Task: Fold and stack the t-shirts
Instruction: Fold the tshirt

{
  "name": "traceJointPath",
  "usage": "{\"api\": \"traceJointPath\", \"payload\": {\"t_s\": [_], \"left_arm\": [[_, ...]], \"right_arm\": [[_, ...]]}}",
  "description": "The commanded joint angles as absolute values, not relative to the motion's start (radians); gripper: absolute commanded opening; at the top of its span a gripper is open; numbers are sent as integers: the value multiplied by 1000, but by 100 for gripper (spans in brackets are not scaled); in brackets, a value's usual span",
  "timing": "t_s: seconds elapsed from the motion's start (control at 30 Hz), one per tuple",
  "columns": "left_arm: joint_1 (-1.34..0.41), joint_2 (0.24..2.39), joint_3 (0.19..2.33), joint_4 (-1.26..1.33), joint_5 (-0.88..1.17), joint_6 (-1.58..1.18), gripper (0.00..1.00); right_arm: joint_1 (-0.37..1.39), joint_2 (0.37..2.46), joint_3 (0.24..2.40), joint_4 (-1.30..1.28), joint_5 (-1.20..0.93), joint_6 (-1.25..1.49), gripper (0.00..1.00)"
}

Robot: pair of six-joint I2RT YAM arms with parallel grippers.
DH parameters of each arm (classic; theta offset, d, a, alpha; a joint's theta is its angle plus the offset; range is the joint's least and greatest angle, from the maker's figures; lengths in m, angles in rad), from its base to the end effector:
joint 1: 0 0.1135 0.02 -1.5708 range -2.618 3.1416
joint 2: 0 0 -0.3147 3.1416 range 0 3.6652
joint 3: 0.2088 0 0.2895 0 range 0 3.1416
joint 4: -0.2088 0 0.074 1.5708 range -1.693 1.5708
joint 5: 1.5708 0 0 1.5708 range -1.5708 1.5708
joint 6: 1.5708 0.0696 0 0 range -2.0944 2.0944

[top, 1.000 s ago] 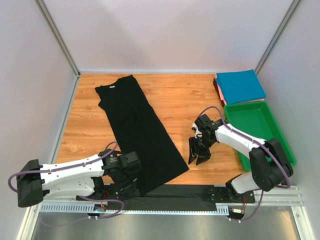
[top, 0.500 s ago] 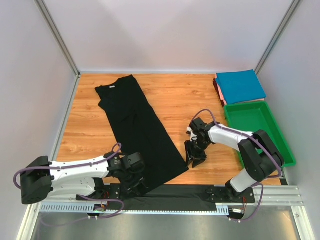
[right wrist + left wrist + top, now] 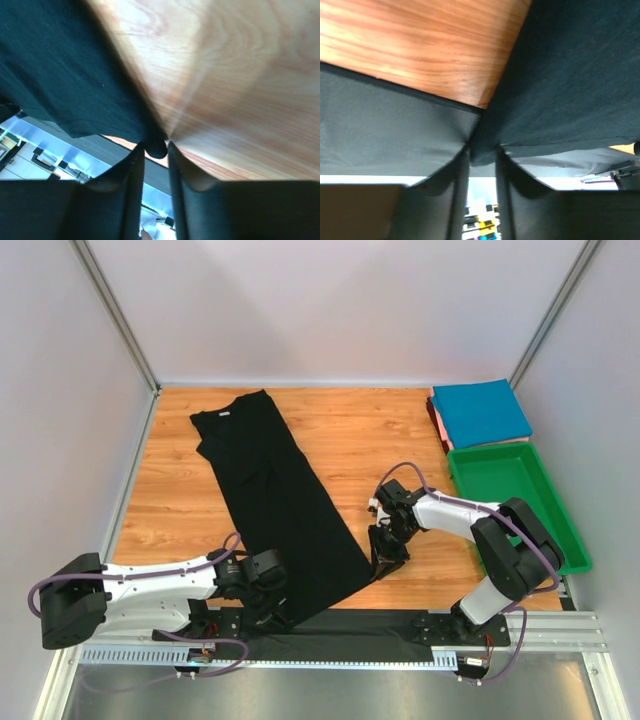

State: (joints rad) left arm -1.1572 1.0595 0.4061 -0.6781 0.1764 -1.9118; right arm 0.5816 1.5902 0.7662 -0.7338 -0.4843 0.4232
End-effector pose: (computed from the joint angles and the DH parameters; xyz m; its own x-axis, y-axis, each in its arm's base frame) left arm 0.0536 -0.1525 0.1250 -0.7347 -0.6345 0.2399 -0.6750 0.7188 -0.1664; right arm 0.2030 0.1723 0.1255 -0.9636 -0.1985 0.1793 -0.1048 0.8968 0.4298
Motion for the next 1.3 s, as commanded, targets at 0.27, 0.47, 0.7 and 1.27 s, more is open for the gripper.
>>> {"api": "traceJointPath", "payload": {"t_s": [0.27,0.47,0.7,1.27], "left_arm": [[-1161,967,426,-850,193,-1968,0],[-1160,995,463,-836,219,-1947,0],[-1169,1048,555,-851,225,-1917,0],[-1085,616,310,-724,79,-2175,0]], "right_arm": [[586,1459,744,-750,-413,449,0],[587,1378,736,-779,-393,500,0],[610,1322,749,-853,-357,545,0],[618,1546,1241,-1015,-236,482,0]]}}
